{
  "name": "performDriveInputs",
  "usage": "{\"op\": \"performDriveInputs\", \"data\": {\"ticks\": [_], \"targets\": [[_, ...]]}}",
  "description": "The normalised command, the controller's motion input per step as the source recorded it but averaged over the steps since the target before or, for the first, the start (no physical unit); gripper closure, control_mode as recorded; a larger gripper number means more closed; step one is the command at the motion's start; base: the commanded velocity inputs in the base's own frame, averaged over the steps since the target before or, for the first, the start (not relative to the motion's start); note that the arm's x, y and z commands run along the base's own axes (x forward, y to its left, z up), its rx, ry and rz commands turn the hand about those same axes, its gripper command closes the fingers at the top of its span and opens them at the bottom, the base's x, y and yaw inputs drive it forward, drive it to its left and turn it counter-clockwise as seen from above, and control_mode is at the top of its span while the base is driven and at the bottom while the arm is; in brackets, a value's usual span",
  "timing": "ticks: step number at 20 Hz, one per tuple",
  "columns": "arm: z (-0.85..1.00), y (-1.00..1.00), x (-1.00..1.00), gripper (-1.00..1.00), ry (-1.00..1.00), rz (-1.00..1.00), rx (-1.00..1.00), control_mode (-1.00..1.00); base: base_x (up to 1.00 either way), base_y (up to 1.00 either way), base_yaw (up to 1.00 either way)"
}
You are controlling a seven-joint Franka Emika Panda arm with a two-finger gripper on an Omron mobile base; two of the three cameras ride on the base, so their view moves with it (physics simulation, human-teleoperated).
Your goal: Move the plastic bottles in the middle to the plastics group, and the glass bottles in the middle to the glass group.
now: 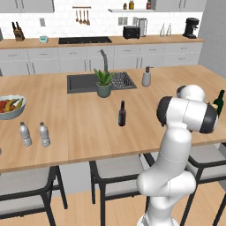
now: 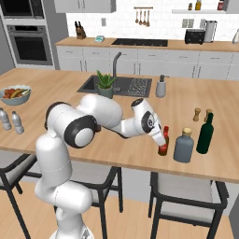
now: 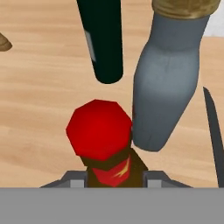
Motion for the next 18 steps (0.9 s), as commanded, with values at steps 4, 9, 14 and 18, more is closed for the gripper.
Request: {"op": "performDriveInputs", "data": {"ticks": [4, 9, 14, 18], "targets": [[0.00, -0.07, 0.00, 1.00, 0.00, 0.00, 0.00, -1.00, 0.00, 0.00, 0.00], [0.00, 0.00, 0.00, -1.00, 0.00, 0.00, 0.00, -1.00, 0.00, 0.00, 0.00], [0.13, 0.00, 0.00, -1.00, 0.00, 0.00, -0.01, -1.00, 0.00, 0.00, 0.00], [0.10, 0.00, 0.00, -1.00, 0.00, 0.00, -0.02, -1.00, 0.00, 0.00, 0.00]]}}
